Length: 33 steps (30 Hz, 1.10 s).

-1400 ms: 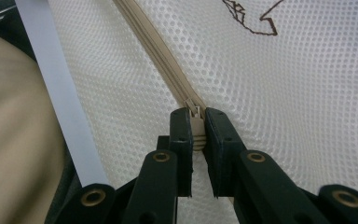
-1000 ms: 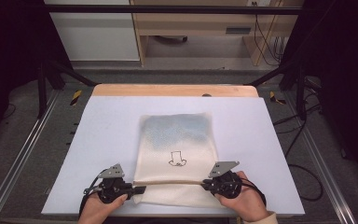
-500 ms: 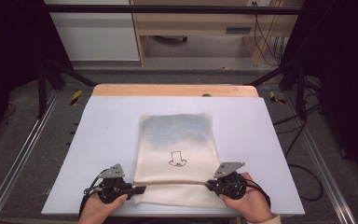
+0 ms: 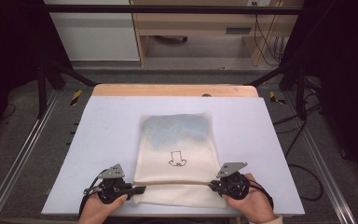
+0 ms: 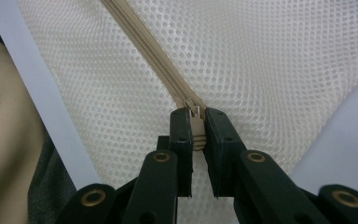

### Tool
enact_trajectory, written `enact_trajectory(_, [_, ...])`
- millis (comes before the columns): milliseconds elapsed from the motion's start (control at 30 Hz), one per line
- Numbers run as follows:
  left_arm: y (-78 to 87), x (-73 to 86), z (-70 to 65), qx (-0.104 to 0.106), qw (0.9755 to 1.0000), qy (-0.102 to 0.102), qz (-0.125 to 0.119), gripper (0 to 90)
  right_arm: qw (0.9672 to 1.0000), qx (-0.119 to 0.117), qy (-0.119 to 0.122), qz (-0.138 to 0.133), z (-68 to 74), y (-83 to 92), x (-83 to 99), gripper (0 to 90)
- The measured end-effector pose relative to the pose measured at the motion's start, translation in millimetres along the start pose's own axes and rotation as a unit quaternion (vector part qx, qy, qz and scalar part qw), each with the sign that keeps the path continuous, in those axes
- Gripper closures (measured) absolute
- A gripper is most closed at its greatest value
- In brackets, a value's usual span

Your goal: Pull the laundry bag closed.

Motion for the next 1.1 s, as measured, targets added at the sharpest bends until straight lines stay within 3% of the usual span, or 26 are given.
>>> enact_trajectory(533, [0.0, 0.4, 0.2, -0.001, 1.0, -0.001, 0.002, 82.9, 0.9998, 0.006, -0.011, 0.013, -4.7, 1.2, 8.6, 82.1])
enact_trajectory(1100, [0.3, 0.0, 0.1, -0.001, 1.0, 0.0, 0.001, 82.9, 0.9996, 0.013, -0.023, 0.007, -10.8, 8.6, 15.0, 82.1])
Point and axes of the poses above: each handheld gripper's, and its own axes: y roughly backward along the jaws, x roughly out of its underside, z roughly to its left, the point moved 10 cm from there along -y, roughly forward along the jaws, and after that the axes turned 6 degrees about y, right-handed, at the moved point
